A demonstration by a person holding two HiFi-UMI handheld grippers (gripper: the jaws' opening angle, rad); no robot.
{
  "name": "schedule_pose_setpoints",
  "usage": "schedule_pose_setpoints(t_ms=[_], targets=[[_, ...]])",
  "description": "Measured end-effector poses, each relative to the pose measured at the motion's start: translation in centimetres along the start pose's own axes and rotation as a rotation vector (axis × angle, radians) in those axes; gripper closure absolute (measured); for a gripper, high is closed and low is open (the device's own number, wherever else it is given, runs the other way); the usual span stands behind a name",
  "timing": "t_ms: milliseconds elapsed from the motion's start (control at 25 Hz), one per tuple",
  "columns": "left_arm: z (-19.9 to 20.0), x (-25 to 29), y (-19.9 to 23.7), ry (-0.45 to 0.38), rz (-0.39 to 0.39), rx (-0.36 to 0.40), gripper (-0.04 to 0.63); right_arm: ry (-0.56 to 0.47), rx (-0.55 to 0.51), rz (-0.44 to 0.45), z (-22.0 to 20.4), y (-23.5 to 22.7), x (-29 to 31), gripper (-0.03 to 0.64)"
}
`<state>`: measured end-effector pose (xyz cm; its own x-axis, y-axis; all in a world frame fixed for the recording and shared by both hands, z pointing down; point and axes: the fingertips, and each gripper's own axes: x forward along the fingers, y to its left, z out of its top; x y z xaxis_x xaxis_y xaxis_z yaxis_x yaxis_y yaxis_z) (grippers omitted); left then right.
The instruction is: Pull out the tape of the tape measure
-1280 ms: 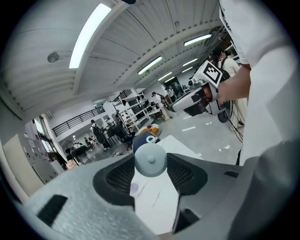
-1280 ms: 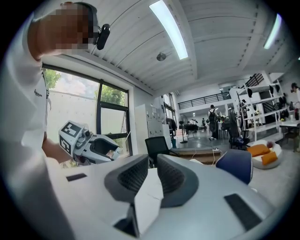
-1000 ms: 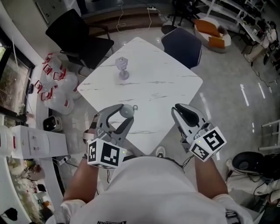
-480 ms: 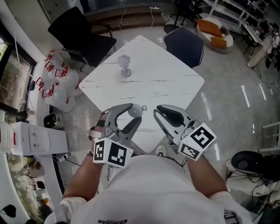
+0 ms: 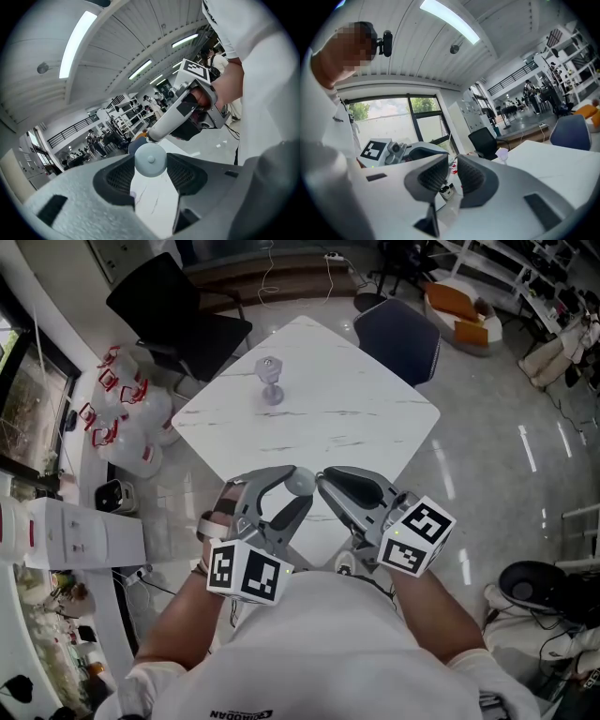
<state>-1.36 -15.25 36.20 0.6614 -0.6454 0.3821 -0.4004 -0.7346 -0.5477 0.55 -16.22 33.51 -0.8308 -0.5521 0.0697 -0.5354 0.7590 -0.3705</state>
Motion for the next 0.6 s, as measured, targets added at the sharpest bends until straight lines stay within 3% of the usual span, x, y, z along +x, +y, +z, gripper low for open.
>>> schedule_pose_setpoints(t_ms=[200, 600], targets=[[0.0, 0.0, -0.1, 0.006, -0.003, 0.010, 0.373, -0.005, 0.035, 0.026, -0.3, 0.4, 0.2, 0.588], [-1.0, -0.5, 1.0, 0.031, 0.012, 0.033, 0.374, -0.064, 0.033, 0.002, 0.8, 0.1, -0.7, 0.595]])
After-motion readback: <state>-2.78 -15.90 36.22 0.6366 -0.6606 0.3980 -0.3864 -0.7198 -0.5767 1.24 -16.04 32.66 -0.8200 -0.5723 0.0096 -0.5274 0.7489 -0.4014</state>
